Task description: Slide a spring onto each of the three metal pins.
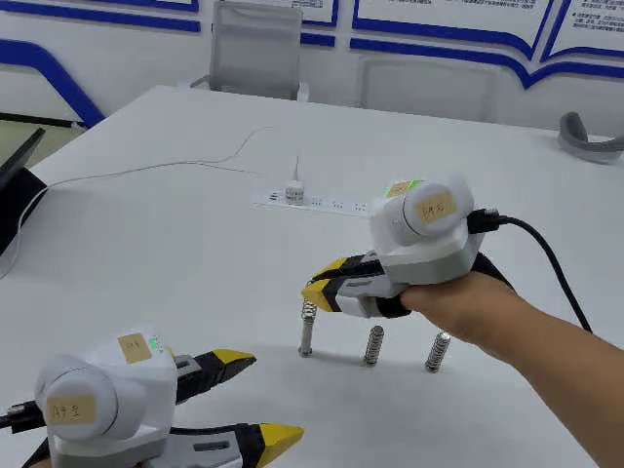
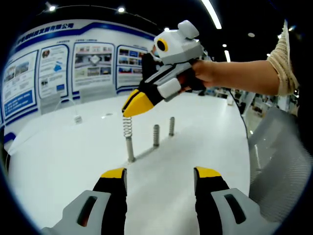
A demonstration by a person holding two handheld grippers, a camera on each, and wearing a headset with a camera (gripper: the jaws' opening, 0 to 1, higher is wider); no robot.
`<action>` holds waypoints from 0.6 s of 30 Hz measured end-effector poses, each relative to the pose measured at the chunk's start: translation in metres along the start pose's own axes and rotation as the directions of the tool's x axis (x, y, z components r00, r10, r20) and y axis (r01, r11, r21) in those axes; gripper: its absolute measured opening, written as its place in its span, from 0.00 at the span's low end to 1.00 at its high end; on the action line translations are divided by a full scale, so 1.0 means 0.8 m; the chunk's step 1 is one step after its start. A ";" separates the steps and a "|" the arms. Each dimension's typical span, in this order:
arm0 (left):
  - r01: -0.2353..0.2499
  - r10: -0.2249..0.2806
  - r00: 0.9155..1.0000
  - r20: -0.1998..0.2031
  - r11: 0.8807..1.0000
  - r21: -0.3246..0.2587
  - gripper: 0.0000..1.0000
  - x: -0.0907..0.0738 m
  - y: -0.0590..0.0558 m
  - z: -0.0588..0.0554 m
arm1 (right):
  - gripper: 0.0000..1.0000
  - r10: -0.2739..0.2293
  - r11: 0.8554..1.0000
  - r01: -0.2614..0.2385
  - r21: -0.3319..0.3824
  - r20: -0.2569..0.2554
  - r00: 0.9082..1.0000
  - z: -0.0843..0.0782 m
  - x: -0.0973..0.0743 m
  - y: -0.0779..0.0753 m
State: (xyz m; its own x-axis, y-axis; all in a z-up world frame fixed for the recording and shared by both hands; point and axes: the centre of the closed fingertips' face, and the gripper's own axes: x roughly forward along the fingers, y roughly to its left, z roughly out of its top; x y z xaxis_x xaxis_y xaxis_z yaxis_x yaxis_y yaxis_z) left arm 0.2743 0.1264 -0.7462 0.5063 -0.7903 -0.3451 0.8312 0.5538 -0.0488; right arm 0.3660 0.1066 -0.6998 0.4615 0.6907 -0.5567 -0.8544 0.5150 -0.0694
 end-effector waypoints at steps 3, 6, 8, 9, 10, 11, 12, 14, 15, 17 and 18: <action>0.001 -0.001 1.000 -0.001 1.000 0.000 0.56 0.000 0.000 -0.001 | 0.12 0.000 1.000 0.000 0.003 -0.004 1.000 -0.003 0.002 -0.001; -0.001 0.001 1.000 -0.001 1.000 -0.001 0.56 0.000 0.001 -0.001 | 0.12 -0.002 1.000 0.002 0.008 -0.003 1.000 -0.005 0.004 -0.002; -0.001 0.001 1.000 -0.002 1.000 0.000 0.55 -0.001 0.001 -0.001 | 0.12 -0.002 1.000 0.002 0.012 -0.006 1.000 -0.007 0.005 -0.002; -0.001 0.001 1.000 -0.002 1.000 0.001 0.55 -0.001 0.001 -0.001 | 0.12 -0.002 1.000 0.002 0.013 -0.007 1.000 -0.008 0.006 -0.002; -0.002 0.002 1.000 -0.002 1.000 0.000 0.55 -0.001 0.001 -0.001 | 0.12 -0.002 1.000 0.002 0.013 -0.008 1.000 -0.009 0.006 -0.001; -0.004 0.004 1.000 -0.002 1.000 -0.001 0.55 -0.001 0.002 -0.001 | 0.12 -0.001 1.000 0.001 0.016 -0.011 1.000 -0.011 0.007 -0.001; -0.005 0.005 1.000 -0.003 1.000 -0.001 0.55 -0.001 0.003 -0.001 | 0.12 -0.001 1.000 0.001 0.016 -0.013 1.000 -0.013 0.008 -0.001; -0.004 0.004 1.000 -0.003 1.000 -0.002 0.55 -0.001 0.002 -0.002 | 0.12 -0.003 1.000 0.003 0.019 -0.017 1.000 -0.016 0.010 -0.002; -0.004 0.004 1.000 -0.004 1.000 -0.001 0.55 -0.001 0.002 -0.002 | 0.12 -0.003 1.000 0.003 0.021 -0.018 1.000 -0.017 0.011 -0.002; -0.003 0.003 1.000 -0.006 1.000 -0.002 0.55 0.000 0.002 -0.003 | 0.12 0.000 1.000 0.001 0.023 -0.022 1.000 -0.020 0.013 0.000; -0.003 0.003 1.000 -0.007 1.000 -0.002 0.55 0.000 0.002 -0.003 | 0.12 0.000 1.000 0.000 0.023 -0.024 1.000 -0.021 0.014 0.000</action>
State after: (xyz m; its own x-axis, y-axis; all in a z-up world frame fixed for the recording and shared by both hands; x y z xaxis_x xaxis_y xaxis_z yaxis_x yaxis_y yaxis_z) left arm 0.2750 0.1280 -0.7485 0.5073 -0.7867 -0.3519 0.8291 0.5569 -0.0499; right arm 0.3669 0.1059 -0.7200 0.4556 0.6785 -0.5762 -0.8485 0.5268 -0.0507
